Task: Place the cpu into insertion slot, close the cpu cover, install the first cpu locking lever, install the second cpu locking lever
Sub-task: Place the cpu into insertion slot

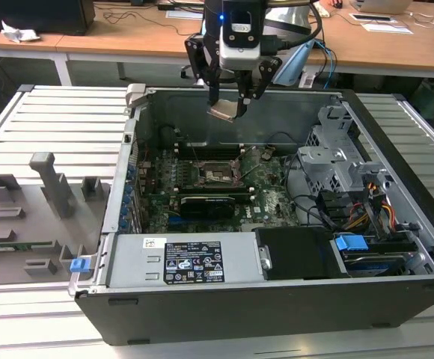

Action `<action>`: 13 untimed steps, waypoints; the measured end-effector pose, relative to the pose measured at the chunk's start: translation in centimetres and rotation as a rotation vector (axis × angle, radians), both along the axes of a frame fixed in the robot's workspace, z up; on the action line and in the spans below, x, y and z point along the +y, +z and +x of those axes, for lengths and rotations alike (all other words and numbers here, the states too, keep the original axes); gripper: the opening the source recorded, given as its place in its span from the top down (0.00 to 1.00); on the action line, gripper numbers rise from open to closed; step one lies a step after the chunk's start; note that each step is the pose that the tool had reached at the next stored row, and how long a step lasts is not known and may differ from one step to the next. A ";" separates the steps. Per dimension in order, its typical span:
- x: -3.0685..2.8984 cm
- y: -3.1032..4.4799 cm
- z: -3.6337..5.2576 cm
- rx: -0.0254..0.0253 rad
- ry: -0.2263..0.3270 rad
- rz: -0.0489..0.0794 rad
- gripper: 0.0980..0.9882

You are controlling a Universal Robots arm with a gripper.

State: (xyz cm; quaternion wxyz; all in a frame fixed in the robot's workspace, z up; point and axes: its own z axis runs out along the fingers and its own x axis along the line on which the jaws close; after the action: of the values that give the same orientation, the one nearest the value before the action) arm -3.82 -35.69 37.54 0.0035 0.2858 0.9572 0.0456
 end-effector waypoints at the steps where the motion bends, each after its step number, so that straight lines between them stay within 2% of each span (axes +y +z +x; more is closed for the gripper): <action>1: 0.00 0.00 0.00 0.0000 -0.004 0.000 0.52; 6: 0.00 -0.01 0.00 0.0000 -0.065 0.000 0.52; 13: 0.00 -0.01 0.00 0.0000 -0.116 0.000 0.52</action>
State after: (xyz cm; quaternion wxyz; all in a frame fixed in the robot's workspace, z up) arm -3.83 -35.69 37.53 0.0062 0.3411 0.9389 0.0454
